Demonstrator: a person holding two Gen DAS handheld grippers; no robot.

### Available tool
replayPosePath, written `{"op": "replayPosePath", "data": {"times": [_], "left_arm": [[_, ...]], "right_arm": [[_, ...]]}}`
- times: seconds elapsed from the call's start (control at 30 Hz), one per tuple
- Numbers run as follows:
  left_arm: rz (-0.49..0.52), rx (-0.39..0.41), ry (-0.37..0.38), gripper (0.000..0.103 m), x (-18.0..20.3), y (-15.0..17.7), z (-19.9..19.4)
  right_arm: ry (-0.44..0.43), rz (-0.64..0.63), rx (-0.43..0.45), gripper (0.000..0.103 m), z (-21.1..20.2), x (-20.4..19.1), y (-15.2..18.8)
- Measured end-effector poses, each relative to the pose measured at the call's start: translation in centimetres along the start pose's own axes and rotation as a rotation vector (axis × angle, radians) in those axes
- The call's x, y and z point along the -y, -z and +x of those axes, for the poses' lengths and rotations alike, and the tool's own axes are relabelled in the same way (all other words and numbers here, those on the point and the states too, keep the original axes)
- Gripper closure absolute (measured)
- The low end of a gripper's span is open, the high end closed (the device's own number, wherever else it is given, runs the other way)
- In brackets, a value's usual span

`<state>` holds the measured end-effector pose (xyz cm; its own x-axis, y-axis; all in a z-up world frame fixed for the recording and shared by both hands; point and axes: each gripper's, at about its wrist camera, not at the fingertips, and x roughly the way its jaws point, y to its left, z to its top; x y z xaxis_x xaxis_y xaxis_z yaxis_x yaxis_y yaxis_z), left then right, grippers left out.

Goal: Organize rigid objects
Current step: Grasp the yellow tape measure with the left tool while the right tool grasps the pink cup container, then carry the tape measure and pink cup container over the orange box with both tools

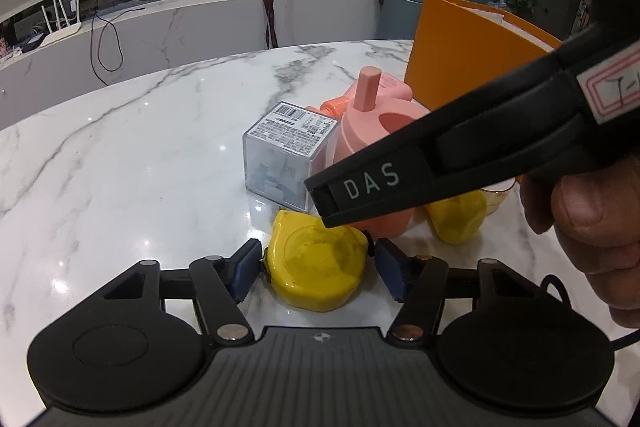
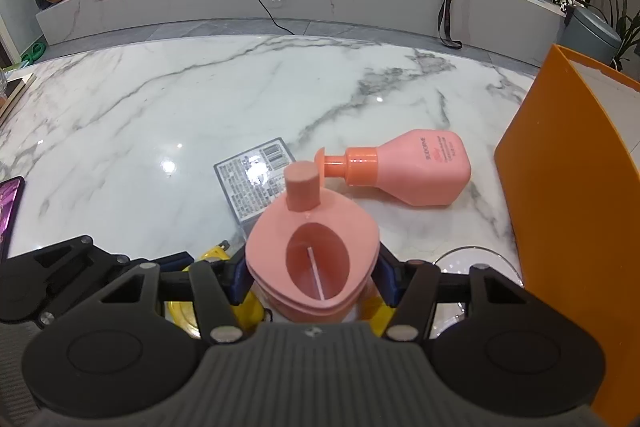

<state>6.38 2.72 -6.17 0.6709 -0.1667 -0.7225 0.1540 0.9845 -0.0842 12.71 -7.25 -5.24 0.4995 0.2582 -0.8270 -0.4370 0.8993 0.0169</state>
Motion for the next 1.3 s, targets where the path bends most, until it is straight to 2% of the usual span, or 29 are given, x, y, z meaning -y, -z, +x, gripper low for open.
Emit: {"op": "replayPosePath", "data": {"times": [0.03,0.67,1.3], "left_arm": [[0.003,-0.001,0.000,0.038,0.0,0.0,0.0],[0.001,0.000,-0.005,0.038,-1.0,0.0,-0.9],[0.019,0.049,-0.028,0.038,0.0,-0.7,-4.9]], "right_arm": [[0.003,-0.001,0.001,0.044,0.0,0.0,0.0],[-0.021,0.039,0.033,0.044,-1.3,1.5,-0.9],[-0.039,0.045,0.116,0.044,-5.5,2.0,-1.2]]}}
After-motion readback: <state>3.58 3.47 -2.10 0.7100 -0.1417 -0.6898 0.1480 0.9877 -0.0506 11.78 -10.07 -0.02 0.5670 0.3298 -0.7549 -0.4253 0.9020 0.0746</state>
